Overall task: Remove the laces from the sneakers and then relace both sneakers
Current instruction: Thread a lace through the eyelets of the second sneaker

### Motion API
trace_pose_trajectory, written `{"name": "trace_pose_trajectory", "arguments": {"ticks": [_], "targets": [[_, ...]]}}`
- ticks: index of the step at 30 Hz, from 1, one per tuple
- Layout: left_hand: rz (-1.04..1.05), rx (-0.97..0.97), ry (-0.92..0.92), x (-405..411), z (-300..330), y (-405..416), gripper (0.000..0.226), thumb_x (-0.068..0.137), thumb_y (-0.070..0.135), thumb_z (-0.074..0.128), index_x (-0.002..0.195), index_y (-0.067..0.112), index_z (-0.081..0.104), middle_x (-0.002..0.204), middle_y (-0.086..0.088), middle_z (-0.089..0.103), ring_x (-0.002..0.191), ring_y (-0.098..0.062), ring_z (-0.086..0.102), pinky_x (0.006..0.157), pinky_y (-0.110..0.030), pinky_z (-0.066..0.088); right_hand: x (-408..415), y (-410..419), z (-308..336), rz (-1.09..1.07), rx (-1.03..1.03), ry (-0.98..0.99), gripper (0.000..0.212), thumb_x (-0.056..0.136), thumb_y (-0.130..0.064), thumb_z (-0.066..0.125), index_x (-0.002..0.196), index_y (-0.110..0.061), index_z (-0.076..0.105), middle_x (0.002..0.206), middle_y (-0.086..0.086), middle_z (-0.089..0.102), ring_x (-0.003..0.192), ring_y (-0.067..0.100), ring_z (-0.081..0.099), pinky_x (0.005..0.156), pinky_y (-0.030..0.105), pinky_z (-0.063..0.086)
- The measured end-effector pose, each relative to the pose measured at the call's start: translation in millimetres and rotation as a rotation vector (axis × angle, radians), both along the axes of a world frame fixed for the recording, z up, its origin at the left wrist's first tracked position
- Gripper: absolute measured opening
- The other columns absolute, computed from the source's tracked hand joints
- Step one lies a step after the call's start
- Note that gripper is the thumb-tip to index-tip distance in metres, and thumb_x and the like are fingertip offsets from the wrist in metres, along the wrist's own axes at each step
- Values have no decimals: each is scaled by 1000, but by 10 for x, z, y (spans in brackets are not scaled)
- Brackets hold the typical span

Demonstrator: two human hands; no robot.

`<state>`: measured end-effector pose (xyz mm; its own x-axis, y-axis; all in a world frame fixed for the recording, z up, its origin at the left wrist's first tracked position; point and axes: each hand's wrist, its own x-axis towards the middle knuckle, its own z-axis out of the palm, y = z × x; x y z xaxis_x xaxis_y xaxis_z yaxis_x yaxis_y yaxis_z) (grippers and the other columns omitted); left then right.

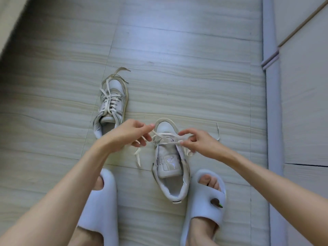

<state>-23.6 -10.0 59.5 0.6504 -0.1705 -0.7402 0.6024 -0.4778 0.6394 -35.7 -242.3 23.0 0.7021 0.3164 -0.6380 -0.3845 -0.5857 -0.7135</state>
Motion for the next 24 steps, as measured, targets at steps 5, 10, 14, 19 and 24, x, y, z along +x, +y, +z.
{"name": "trace_pose_trajectory", "arguments": {"ticks": [5, 10, 14, 19, 24], "targets": [[-439, 228, -116, 335, 836, -23, 38, 94, 39, 50, 65, 16, 58, 53, 8, 52, 44, -5, 47, 49, -14, 38, 367, -108, 912, -104, 163, 68, 7, 90, -11, 60, 85, -7, 65, 54, 0, 51, 44, 10, 44, 44, 18, 36], [-725, 443, -263, 470, 1877, -100, 24, 96, 26, 46, 83, 20, 66, 59, 9, 51, 47, -6, 46, 47, -12, 36, 395, -191, 1911, -249, 422, 117, 13, 92, -12, 56, 93, -3, 66, 65, 2, 63, 52, 10, 57, 52, 20, 49], [-728, 499, -419, 344, 2573, -83, 23, 95, 23, 46, 84, 21, 66, 62, 9, 53, 51, -7, 45, 56, -19, 38, 211, -74, 2502, -329, 646, 72, 16, 94, -3, 49, 96, 2, 64, 73, 10, 68, 60, 16, 65, 57, 23, 54], [-643, 478, -618, 83, 3113, 34, 21, 94, 21, 48, 91, 23, 69, 65, 13, 59, 55, -5, 48, 56, -18, 38, -59, 123, 2882, -351, 855, 58, 32, 89, 14, 32, 101, 7, 61, 91, 23, 70, 81, 29, 71, 67, 29, 57], [-544, 407, -808, -58, 3553, 101, 21, 93, 19, 50, 87, 26, 69, 67, 13, 61, 56, 1, 52, 59, -16, 42, -198, 265, 3062, -355, 808, -162, 18, 85, -5, 58, 100, 3, 62, 92, 18, 72, 86, 28, 71, 69, 26, 57]]}}
